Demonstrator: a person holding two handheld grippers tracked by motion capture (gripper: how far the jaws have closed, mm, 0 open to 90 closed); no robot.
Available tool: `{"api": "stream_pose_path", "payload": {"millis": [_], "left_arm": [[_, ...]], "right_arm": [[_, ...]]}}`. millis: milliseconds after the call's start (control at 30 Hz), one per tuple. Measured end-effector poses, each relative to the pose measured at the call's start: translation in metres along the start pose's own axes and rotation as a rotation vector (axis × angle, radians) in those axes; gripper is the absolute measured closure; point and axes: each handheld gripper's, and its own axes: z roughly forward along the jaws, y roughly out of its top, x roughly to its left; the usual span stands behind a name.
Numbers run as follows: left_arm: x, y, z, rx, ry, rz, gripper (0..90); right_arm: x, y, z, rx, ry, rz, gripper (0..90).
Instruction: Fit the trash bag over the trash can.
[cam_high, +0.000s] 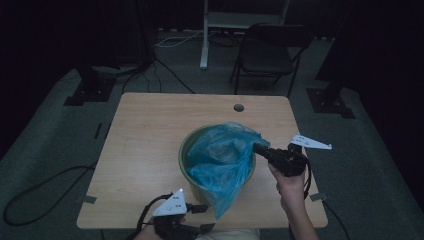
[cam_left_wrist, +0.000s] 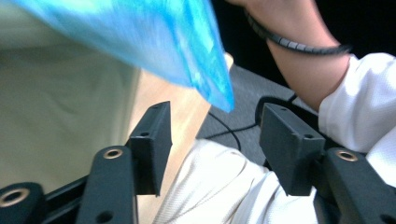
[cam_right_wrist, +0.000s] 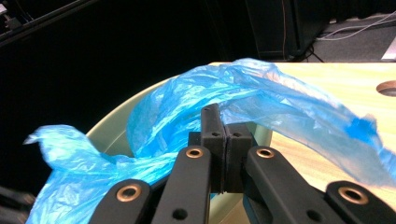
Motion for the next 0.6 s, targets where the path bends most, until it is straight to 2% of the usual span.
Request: {"api": "stream_pose_path", "payload": {"millis": [67,100,133,167,233,333,400,433,467,567,600], "left_arm": [[0.005,0.011,-0.016,-0.038,0.045,0.01,41.8],[0.009,0.019,-0.025,-0.061,0.094,0.009,41.8],[0.009,0.019,-0.025,-0.061,0.094,0.009,41.7],[0.017,0.033,-0.034,-0.074,0.119,0.01,40.7],[0.024,0.053,-0.038,-0.077,0.162,0.038,40.0],[0.038,0.086,-0.031,-0.074,0.16,0.035,38.2],[0.048,0.106,-0.021,-0.06,0.134,0.024,38.1],[0.052,0.114,-0.014,-0.045,0.137,0.029,38.1],[0.056,0.122,-0.006,-0.036,0.142,0.03,38.1],[0.064,0.138,0.017,0.005,0.118,0.026,38.1],[0.064,0.138,0.017,0.005,0.118,0.026,38.1]], "right_arm": [[0.001,0.001,-0.001,-0.006,0.001,-0.004,89.8],[0.001,0.002,-0.001,-0.007,0.003,-0.006,89.9],[0.003,0.002,-0.001,-0.007,0.005,-0.011,89.8],[0.004,0.003,-0.001,-0.009,0.007,-0.016,89.9],[0.007,0.004,0.0,-0.002,0.009,-0.03,89.8],[0.011,0.005,0.003,0.0,0.013,-0.037,89.8],[0.012,0.007,0.005,-0.001,0.026,-0.039,89.8],[0.014,0.007,0.006,-0.005,0.032,-0.041,89.8],[0.015,0.008,0.007,-0.005,0.039,-0.049,89.8],[0.021,0.011,0.009,-0.012,0.062,-0.064,89.8],[0.021,0.011,0.009,-0.012,0.062,-0.064,89.8]]}}
